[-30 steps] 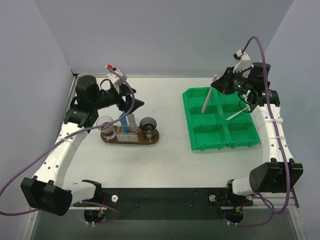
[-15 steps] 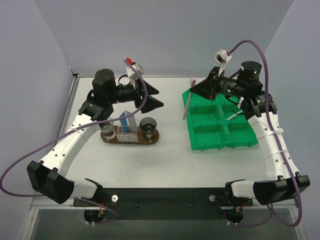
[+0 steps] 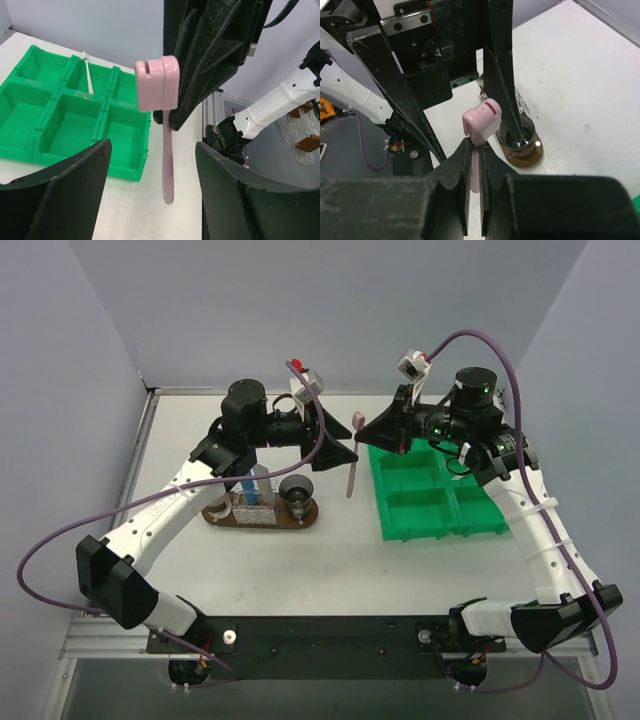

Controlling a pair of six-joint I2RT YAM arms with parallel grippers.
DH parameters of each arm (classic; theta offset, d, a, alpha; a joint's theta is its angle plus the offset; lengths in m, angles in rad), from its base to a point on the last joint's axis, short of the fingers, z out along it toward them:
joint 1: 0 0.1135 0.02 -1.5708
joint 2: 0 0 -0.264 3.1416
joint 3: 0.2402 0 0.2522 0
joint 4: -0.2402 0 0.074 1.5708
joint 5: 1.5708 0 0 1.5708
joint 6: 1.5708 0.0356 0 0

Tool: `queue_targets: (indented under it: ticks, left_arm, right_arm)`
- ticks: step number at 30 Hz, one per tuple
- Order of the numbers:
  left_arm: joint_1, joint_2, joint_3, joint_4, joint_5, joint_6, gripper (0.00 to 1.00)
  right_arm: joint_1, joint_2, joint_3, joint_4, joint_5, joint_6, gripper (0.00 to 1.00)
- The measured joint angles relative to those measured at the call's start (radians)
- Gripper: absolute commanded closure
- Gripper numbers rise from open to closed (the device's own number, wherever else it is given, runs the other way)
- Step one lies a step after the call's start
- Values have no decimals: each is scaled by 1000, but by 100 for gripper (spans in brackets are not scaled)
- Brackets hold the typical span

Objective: Prepare toiletry sets of a toothbrush and toothpaste on the tray

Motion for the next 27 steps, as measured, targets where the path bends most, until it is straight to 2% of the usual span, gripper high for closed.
queue_targets:
  ticks: [4,9,20,23,25,27]
  left_arm:
    - [-12,14,0,33,0,-27,30]
    - [-15,20,0,84,5,-69,44]
    - [-19,27,0,139,32,-115,62]
    - [-21,28,0,141,39,-117,73]
    - [-23,28,-5,146,45,-120,86]
    - [-24,28,-10,152,50,-126,95]
  right_arm:
    - [13,-8,0,0,1,0,100]
    - [21,-24,-2,2,4,1,100]
    - [33,-27,-4,16,29,5,100]
    - [35,-27,-4,16,36,4,100]
    - [39,-27,-4,18,43,4,100]
    - [40,-27,-4,17,48,3,100]
